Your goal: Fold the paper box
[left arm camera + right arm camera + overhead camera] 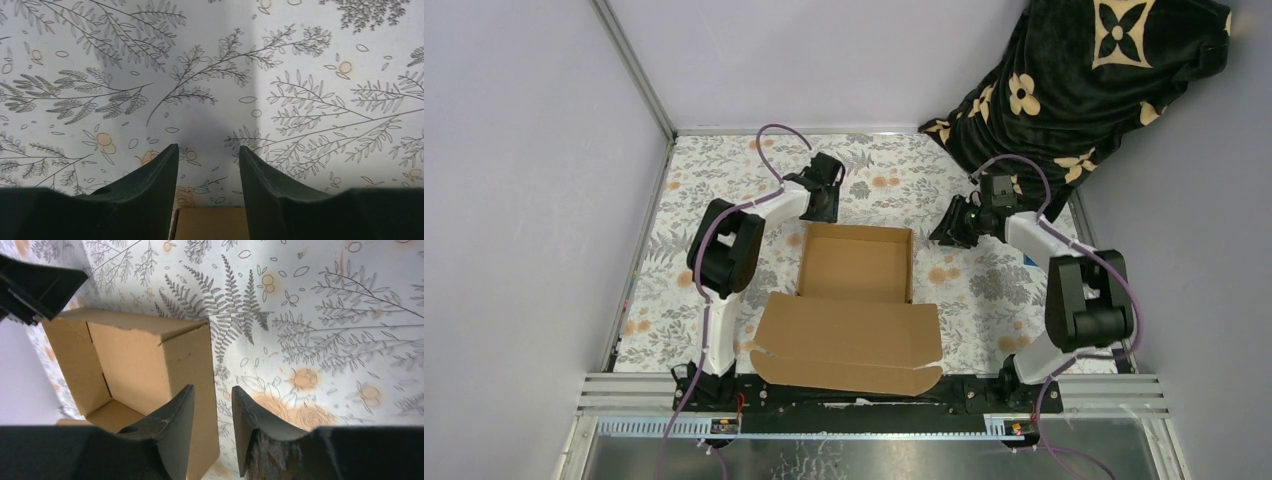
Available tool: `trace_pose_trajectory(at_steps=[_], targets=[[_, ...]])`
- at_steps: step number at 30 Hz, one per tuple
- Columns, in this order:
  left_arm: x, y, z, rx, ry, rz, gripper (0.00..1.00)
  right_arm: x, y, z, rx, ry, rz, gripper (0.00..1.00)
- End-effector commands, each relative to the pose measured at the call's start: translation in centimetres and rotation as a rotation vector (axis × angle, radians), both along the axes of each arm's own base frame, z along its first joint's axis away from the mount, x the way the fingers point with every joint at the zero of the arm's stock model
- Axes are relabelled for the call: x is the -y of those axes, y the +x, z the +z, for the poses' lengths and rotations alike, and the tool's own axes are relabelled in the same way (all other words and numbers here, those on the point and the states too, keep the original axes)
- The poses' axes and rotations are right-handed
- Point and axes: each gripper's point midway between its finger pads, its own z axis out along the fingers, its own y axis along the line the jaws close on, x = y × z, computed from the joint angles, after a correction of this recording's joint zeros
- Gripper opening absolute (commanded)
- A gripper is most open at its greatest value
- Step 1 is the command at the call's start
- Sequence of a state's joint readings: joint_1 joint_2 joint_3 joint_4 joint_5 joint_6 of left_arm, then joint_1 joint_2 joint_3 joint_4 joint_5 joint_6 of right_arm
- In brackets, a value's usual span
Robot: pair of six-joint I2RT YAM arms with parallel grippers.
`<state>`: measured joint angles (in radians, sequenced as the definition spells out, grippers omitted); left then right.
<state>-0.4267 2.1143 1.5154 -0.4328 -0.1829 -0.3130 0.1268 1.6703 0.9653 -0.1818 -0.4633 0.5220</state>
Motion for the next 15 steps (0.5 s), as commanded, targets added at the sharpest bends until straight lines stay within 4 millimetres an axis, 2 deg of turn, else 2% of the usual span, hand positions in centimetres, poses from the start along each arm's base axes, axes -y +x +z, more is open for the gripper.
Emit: trace_pose_trajectory(at_steps=[1,5,7,9,11,15], targets=[[-1.4,1.5,2.6,0.050,0.002,0.044,0.55,1.4,-1.9,4.3,0.129,-0.201,0.134,0.39],[-1.4,2.7,3.7,0.062,-0.016,0.043,0.55,1.9,-4.8,5.5,0.126,-0.320,0.189,0.35],[-1.1,3.1,4.1,0.066,-0.027,0.035,0.55,1.9,-6.2,6.8,0.164,-0.337,0.186,0.36],[-0.9,3.3,4.3,0.067,-0.043,0.030,0.55,0.7,-6.9,8.8,0.238,-0.298,0.208,0.39],[-0.6,3.4,4.4,0.069,-0.055,0.027,0.55,-0.9,-7.3,10.4,0.265,-0.249,0.257,0.38],[-0.5,3.2,3.9,0.059,-0.061,0.025,0.55,-5.0,-8.4,10.9,0.212,-0.143,0.402,0.35]])
